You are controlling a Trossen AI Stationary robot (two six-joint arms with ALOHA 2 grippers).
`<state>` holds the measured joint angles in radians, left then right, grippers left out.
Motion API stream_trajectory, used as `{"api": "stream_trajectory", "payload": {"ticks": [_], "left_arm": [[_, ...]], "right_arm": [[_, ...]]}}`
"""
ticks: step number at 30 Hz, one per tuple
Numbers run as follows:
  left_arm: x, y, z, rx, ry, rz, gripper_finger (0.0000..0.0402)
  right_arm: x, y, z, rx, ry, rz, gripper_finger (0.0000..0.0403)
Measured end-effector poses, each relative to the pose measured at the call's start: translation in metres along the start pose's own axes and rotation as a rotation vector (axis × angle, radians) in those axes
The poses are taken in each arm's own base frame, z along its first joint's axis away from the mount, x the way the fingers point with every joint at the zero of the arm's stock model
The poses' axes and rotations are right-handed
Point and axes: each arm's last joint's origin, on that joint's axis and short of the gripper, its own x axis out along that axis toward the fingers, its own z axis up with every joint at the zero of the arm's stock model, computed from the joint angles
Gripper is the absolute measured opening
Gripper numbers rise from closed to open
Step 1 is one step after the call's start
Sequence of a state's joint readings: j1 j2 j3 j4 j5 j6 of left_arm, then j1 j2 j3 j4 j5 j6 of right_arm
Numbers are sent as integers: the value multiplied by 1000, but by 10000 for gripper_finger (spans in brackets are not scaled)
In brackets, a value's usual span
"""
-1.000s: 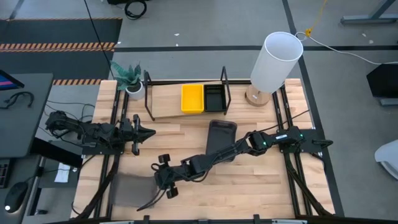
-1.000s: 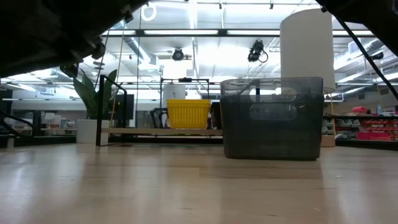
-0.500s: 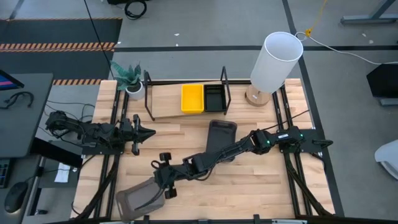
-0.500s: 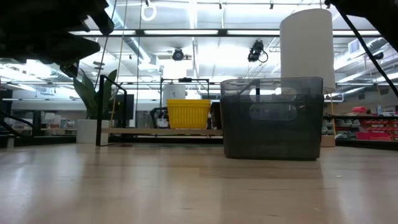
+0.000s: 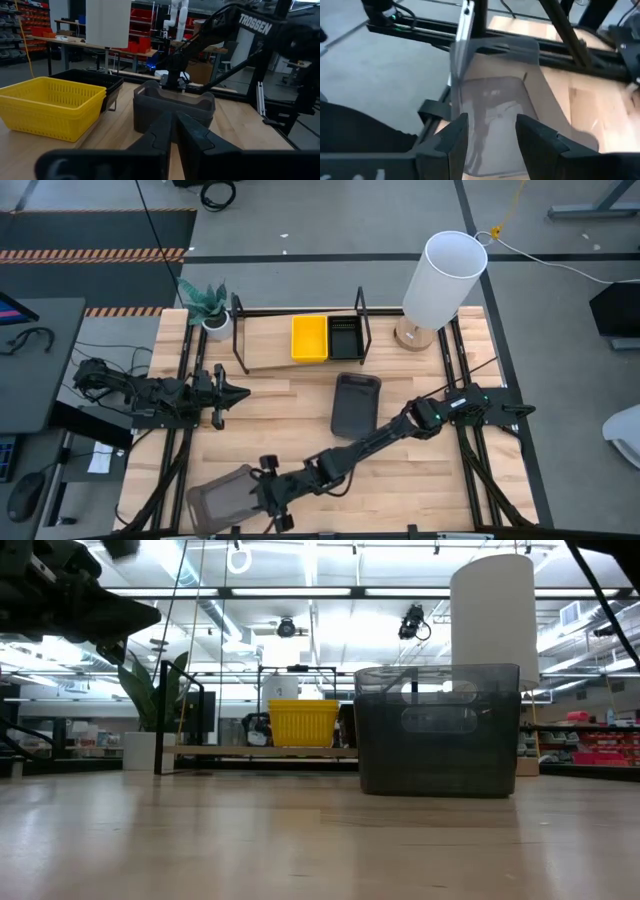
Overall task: Stack baskets on shelf by color
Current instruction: Stack the black transparent bin on the black transparent bin
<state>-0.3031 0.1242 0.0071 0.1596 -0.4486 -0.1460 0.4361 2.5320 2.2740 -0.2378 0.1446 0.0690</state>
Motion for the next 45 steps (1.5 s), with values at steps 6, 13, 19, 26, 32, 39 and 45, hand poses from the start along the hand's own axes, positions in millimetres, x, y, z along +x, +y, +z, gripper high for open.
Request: {"api": "stream_trajectory", "payload": {"ticks": [6,13,19,26,32,39,45], "left_arm": [[0,0,0,0,0,0,35],[0,0,0,0,0,0,28],[0,0,0,0,0,0,34],[0,0,0,0,0,0,31],[0,0,0,0,0,0,29],[0,0,0,0,0,0,36],[0,0,0,0,0,0,29]], "right_arm": [[16,-10,-29,57,-16,-38,169],[16,-19,-29,134,-23,-70,169],[7,-23,-25,82,133,-160,169],[2,-23,-33,85,266,-144,169],[13,-23,-51,126,212,-119,169],[28,-31,-72,181,13,-79,169],[31,-35,-84,210,-148,-27,169]]}}
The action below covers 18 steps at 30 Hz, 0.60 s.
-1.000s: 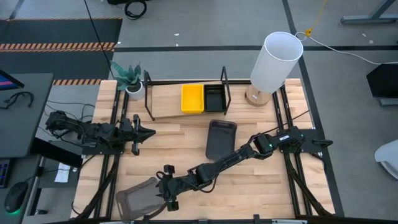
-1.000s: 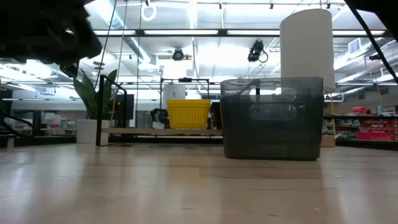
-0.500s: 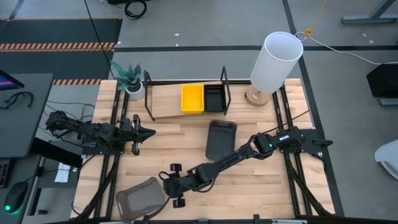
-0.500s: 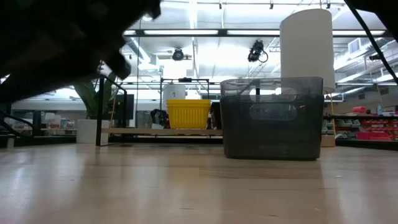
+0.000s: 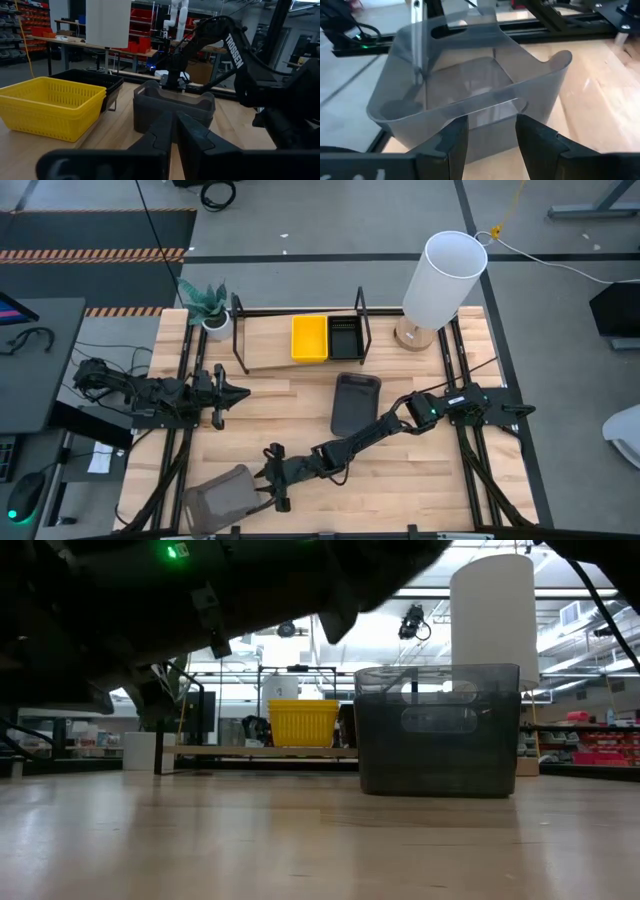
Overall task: Stack baskets on shelf by color
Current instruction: Stack the black transparent bin on the black transparent bin
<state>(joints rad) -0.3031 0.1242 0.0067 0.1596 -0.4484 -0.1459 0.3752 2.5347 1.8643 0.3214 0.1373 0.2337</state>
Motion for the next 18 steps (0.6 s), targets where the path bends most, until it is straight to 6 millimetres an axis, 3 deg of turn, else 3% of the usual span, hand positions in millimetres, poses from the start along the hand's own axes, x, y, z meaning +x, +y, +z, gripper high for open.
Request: {"api": "stream_trajectory", "payload": {"ticks": [7,18], "left_arm": [[0,0,0,0,0,0,33],[0,0,0,-1,0,0,28]], "right_arm": [[-2,-1,-10,1,-46,40,169],[-4,0,-5,-34,-141,67,169]]}}
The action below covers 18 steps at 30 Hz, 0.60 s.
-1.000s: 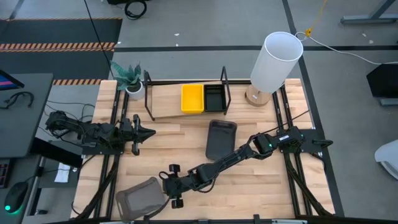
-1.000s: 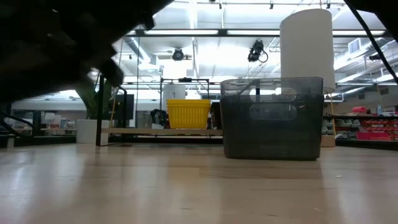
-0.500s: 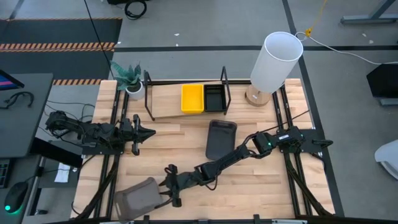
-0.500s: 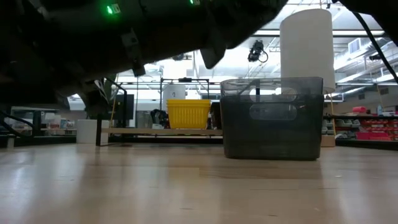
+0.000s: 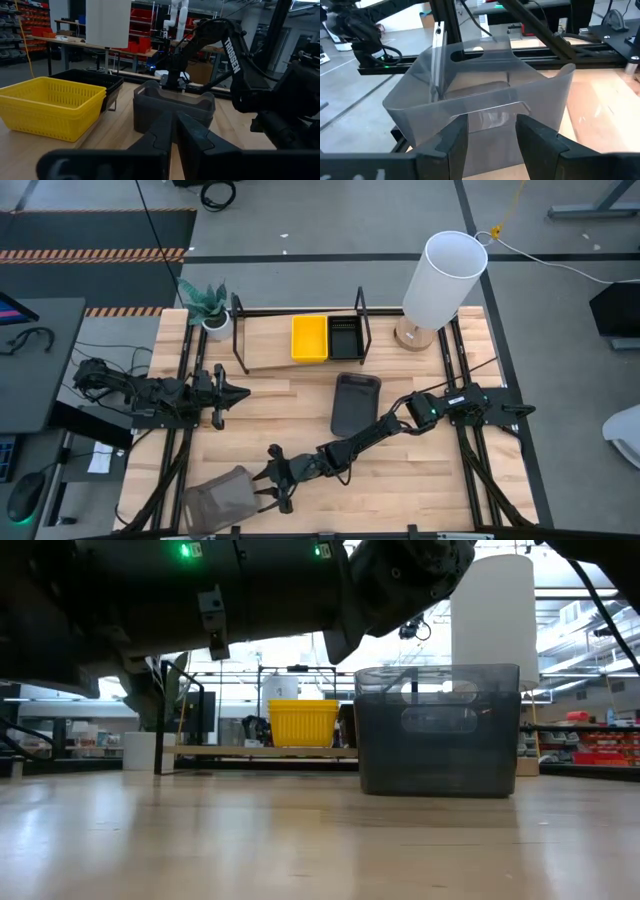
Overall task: Stack baskets on shelf by color
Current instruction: Stack the black transparent bin on the black transparent bin
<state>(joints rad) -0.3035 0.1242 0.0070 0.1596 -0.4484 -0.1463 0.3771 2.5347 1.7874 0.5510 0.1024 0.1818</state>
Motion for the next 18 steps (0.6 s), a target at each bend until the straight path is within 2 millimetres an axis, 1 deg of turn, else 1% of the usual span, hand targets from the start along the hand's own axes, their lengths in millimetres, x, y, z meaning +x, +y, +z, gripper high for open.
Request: {"api": "stream_trajectory", "payload": {"ticks": [2,4,9,13,15,18], "left_arm": [[0,0,0,0,0,0,28],[0,0,0,0,0,0,30],[0,0,0,0,0,0,36],[0,0,0,0,0,0,33],[0,0,0,0,0,0,30],[0,0,0,0,0,0,28]], "right_arm": [[-1,0,1,-2,10,-2,169],[-3,1,7,-6,29,-5,169],[-14,8,35,-63,72,-8,169],[-25,11,48,-100,165,-59,162],[-29,11,50,-77,200,-100,157],[-30,12,55,0,190,-110,152]]}}
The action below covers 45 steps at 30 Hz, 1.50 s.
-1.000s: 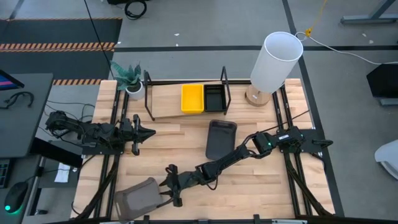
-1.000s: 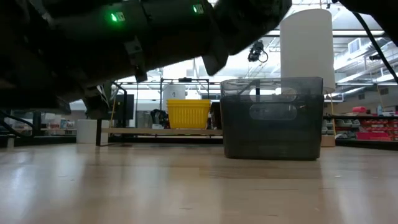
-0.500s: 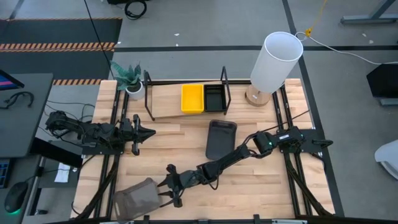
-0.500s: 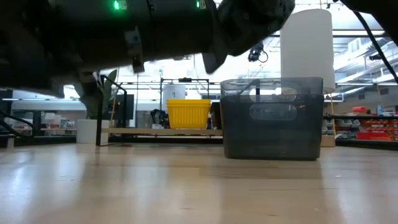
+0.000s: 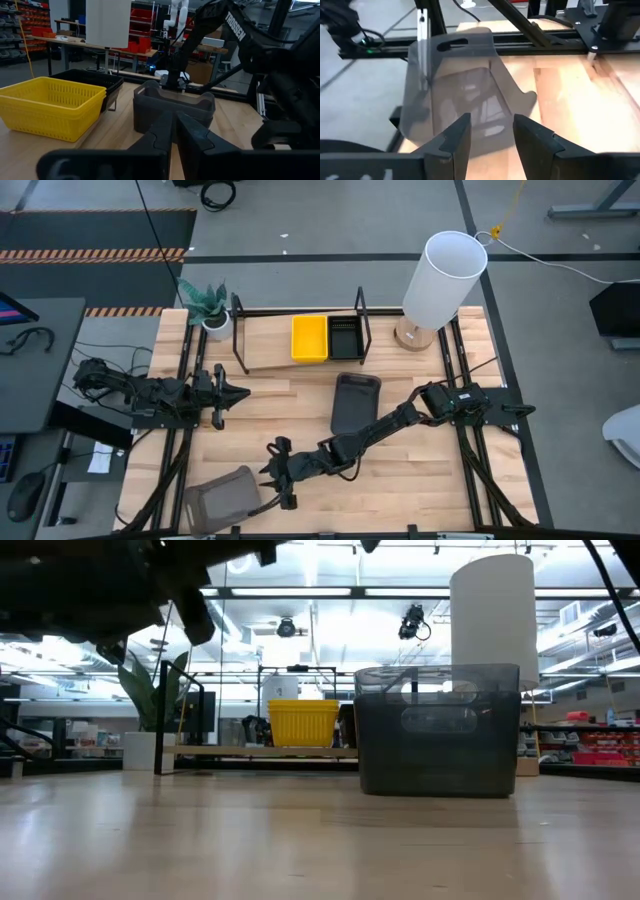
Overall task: Stack baskets on shelf by color
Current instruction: Stack the black transparent bin on the black transparent bin
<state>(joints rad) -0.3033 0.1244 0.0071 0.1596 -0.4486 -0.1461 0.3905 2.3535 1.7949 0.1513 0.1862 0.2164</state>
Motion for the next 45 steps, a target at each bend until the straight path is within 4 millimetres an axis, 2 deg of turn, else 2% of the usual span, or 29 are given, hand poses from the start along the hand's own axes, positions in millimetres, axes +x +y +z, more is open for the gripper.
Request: {"api": "stream_trajectory", "payload": {"ticks": [8,13,16,22,24,25,33,39,45], "left_arm": [[0,0,0,0,0,0,36],[0,0,0,0,0,0,31],[0,0,0,0,0,0,28],[0,0,0,0,1,0,33],[0,0,0,0,1,0,35],[0,0,0,0,1,0,36],[0,0,0,0,0,0,28],[0,0,0,0,0,0,33],[0,0,0,0,0,0,34]], "right_arm": [[-7,29,14,-47,-41,9,150],[-10,37,25,-62,-66,-29,150],[1,42,23,-90,-75,-25,150],[40,53,18,-155,-63,23,150],[48,49,16,-162,-52,19,150],[48,45,16,-150,-86,21,150],[50,17,10,-119,35,-26,150],[47,13,2,-121,157,-49,150],[35,11,9,-147,250,-95,150]]}}
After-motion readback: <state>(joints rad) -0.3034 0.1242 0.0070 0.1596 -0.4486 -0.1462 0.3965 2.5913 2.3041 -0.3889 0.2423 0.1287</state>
